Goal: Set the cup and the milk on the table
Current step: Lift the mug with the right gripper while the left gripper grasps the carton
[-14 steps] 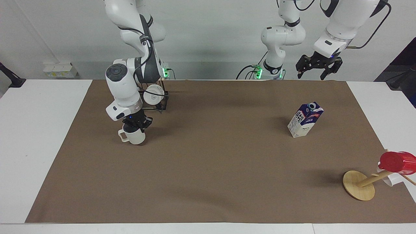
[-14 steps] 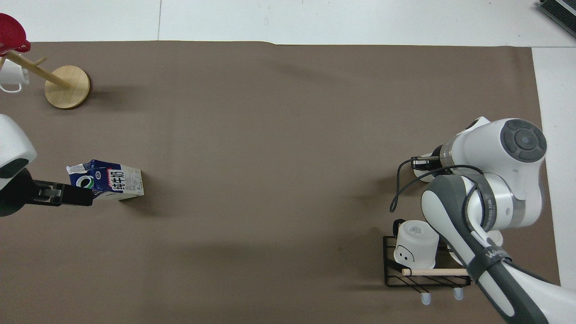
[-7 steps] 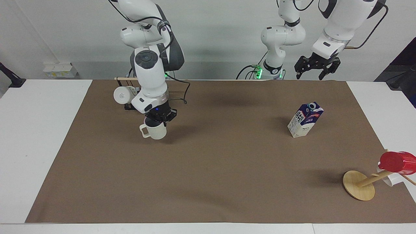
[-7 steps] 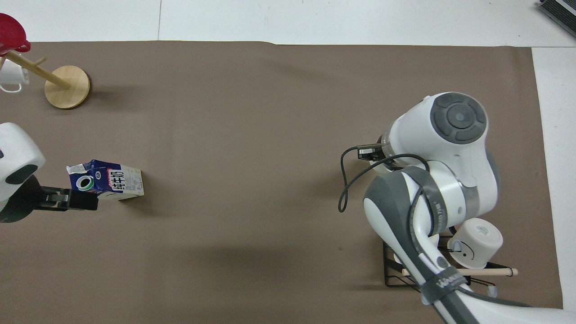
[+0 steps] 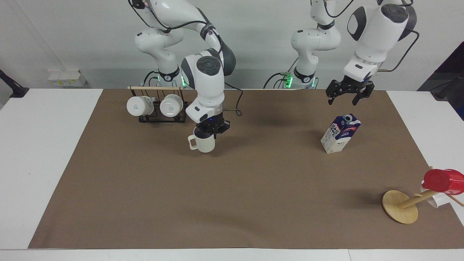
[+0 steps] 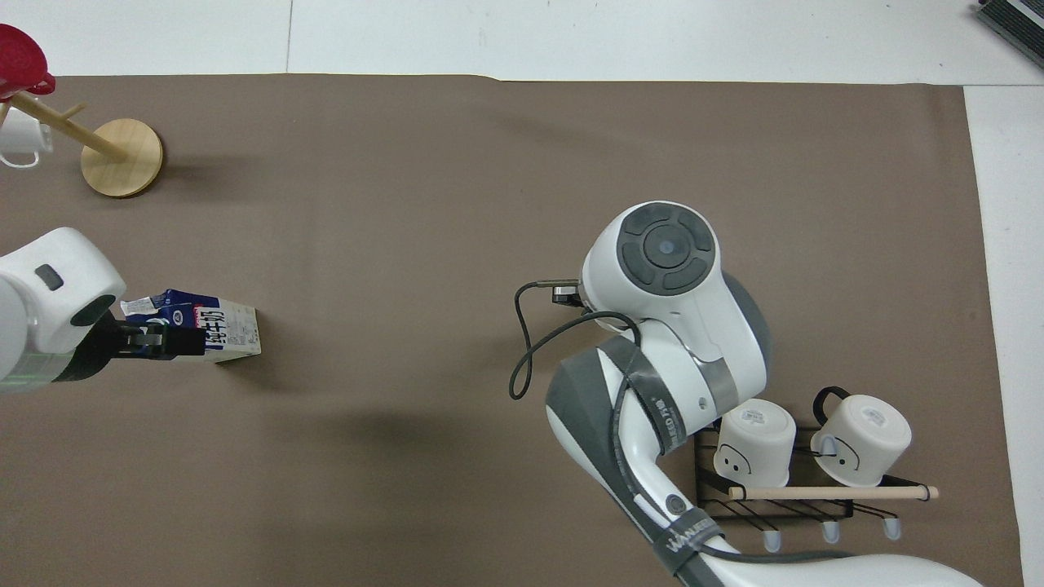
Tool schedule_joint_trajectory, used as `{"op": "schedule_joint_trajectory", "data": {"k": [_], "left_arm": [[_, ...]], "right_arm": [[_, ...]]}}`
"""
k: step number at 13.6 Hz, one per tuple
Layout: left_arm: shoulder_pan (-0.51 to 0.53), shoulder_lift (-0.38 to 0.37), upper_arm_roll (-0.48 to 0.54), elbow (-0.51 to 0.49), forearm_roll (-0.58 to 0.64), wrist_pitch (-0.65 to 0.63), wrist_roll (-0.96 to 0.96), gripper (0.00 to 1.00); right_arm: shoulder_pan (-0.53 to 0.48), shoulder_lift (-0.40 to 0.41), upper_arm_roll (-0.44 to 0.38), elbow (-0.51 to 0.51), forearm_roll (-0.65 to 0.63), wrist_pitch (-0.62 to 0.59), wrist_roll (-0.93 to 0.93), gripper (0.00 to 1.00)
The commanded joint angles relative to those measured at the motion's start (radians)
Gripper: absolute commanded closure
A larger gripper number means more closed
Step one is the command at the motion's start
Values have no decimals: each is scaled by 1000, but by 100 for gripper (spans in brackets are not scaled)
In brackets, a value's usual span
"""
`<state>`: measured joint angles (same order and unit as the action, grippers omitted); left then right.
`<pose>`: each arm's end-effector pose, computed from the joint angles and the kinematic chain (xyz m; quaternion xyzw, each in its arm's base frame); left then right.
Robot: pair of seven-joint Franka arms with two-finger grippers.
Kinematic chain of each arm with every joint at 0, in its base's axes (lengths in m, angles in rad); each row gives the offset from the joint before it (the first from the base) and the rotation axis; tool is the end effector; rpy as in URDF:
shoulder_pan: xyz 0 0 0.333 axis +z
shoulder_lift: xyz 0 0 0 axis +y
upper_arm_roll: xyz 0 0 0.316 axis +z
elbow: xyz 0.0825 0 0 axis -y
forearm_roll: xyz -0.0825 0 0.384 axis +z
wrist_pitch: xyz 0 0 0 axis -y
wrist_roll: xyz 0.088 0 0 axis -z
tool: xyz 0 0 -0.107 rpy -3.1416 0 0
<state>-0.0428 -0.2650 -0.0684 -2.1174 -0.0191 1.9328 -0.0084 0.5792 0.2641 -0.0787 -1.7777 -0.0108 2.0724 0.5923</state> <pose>0.4817 -0.0575 0.5322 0.9981 -0.0475 0.0398 0.0025 0.5540 0.3062 0.4120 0.9989 -0.0418 0.0212 0.0047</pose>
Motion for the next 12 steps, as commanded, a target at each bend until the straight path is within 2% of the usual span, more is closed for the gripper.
{"op": "schedule_joint_trajectory", "data": {"k": [1,3,6,12], "left_arm": [[35,-7,1,-55,44,107,63,0],[66,10,1,-67,45,153,94,0],[90,15,1,-150,44,253,91,0],[81,29,-2,-156,44,271,18,0]], "right_arm": [[42,62,10,38,12,63,67,100],[65,90,11,37,12,106,81,100],[100,124,13,31,12,166,122,100],[100,127,14,9,11,170,112,100]]}}
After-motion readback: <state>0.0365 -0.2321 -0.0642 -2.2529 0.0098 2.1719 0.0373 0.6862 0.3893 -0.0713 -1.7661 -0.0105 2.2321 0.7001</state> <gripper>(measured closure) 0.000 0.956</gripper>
